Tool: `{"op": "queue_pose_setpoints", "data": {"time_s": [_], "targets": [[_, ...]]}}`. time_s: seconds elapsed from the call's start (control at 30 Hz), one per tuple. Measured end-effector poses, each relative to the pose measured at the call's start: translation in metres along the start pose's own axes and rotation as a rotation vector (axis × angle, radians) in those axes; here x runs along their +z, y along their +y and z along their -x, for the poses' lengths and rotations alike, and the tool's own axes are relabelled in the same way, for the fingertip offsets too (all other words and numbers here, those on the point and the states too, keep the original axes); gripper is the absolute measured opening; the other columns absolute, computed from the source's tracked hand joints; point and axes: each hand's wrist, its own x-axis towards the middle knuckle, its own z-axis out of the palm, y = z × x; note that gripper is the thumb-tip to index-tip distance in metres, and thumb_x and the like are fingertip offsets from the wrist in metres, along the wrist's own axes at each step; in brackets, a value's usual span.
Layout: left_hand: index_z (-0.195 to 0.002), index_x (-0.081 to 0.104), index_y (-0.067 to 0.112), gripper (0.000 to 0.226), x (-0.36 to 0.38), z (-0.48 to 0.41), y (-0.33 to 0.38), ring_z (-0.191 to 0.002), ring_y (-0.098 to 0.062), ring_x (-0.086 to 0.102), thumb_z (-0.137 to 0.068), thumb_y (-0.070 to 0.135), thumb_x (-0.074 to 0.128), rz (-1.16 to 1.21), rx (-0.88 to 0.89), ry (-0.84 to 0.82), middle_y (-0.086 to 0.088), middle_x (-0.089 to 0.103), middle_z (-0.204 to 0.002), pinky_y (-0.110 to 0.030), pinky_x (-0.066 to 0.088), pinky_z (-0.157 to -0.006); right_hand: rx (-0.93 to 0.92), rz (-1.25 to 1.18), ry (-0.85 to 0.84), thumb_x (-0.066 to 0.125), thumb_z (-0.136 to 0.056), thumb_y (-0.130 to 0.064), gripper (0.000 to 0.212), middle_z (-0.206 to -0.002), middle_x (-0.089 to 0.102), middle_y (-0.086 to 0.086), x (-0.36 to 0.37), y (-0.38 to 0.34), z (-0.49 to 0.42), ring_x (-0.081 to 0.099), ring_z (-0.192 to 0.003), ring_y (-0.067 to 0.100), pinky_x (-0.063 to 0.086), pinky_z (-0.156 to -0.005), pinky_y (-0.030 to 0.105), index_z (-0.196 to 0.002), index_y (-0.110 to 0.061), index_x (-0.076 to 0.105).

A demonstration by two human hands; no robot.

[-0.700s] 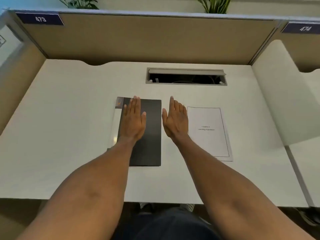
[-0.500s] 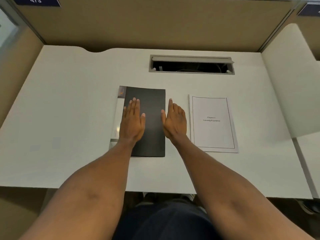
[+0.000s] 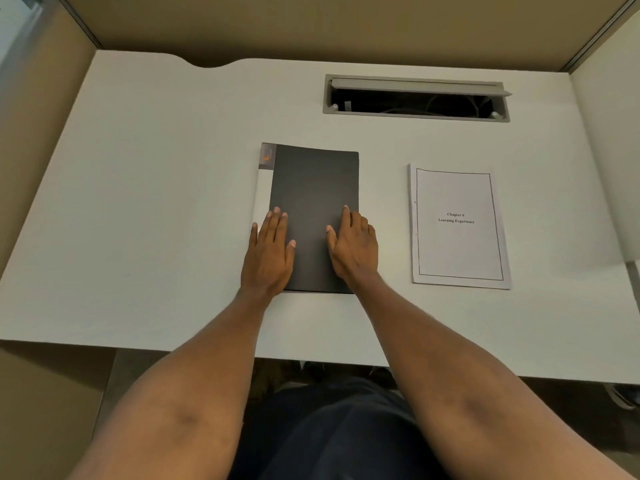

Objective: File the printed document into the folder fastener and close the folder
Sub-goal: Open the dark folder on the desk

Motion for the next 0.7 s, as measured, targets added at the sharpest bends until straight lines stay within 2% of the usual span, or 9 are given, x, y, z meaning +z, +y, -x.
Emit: {"op": "queue_pose_setpoints", "data": {"time_s": [0.1, 0.23, 0.3, 0.4, 0.57, 0.7], "targets": [[-0.165, 0.018, 0.016, 0.07, 0.003, 0.01, -0.016, -0.163, -0.021, 0.007, -0.107, 0.051, 0.032, -0.025, 0.077, -0.029, -0.005, 0.013, -0.175, -0.046, 0.01, -0.132, -0.001, 0.045, -0.01, 0.03, -0.108, -0.048, 0.062, -0.151, 0.045, 0.013, 0.005, -0.002, 0.001, 0.047, -0.137, 0.031, 0.041, -0.116, 0.043, -0.158, -0.011, 0.031], [-0.166, 0.014, 0.021, 0.097, 0.001, 0.028, -0.037, -0.163, -0.024, 0.001, -0.092, 0.081, 0.035, -0.143, 0.15, -0.103, -0.004, 0.004, -0.176, -0.049, 0.009, -0.131, 0.004, 0.105, -0.04, 0.034, -0.107, -0.047, 0.058, -0.148, 0.045, 0.012, 0.009, 0.0, 0.002, 0.047, -0.132, 0.03, 0.045, -0.109, 0.042, -0.155, -0.014, 0.035], [-0.166, 0.018, 0.022, 0.103, 0.0, 0.036, -0.045, -0.163, -0.026, 0.003, -0.087, 0.086, 0.036, -0.196, 0.204, -0.122, -0.005, 0.007, -0.175, -0.052, 0.013, -0.131, 0.003, 0.136, -0.053, 0.035, -0.107, -0.047, 0.057, -0.149, 0.043, 0.012, 0.011, 0.001, 0.002, 0.046, -0.134, 0.03, 0.045, -0.11, 0.042, -0.155, -0.014, 0.035], [-0.164, 0.026, 0.02, 0.099, -0.003, 0.045, -0.052, -0.162, -0.029, 0.013, -0.088, 0.082, 0.042, -0.227, 0.256, -0.114, -0.008, 0.017, -0.173, -0.052, 0.019, -0.13, -0.004, 0.157, -0.059, 0.037, -0.108, -0.045, 0.056, -0.151, 0.041, 0.012, 0.013, 0.002, 0.002, 0.044, -0.136, 0.031, 0.044, -0.112, 0.042, -0.155, -0.015, 0.034], [-0.148, 0.056, 0.01, 0.074, -0.004, 0.053, -0.048, -0.14, -0.034, 0.054, -0.093, 0.059, 0.064, -0.243, 0.306, -0.023, -0.014, 0.054, -0.153, -0.046, 0.049, -0.113, -0.003, 0.133, -0.063, 0.034, -0.108, -0.044, 0.053, -0.151, 0.042, 0.011, 0.009, 0.003, 0.002, 0.045, -0.137, 0.03, 0.043, -0.114, 0.044, -0.153, -0.016, 0.037], [-0.14, 0.064, 0.006, 0.066, -0.003, 0.055, -0.044, -0.132, -0.038, 0.061, -0.093, 0.052, 0.068, -0.322, 0.336, -0.027, -0.016, 0.062, -0.145, -0.048, 0.055, -0.105, -0.002, 0.083, -0.036, 0.03, -0.109, -0.041, 0.045, -0.139, 0.053, 0.011, 0.0, 0.002, -0.004, 0.051, -0.126, 0.03, 0.046, -0.107, 0.044, -0.136, -0.014, 0.052]]}}
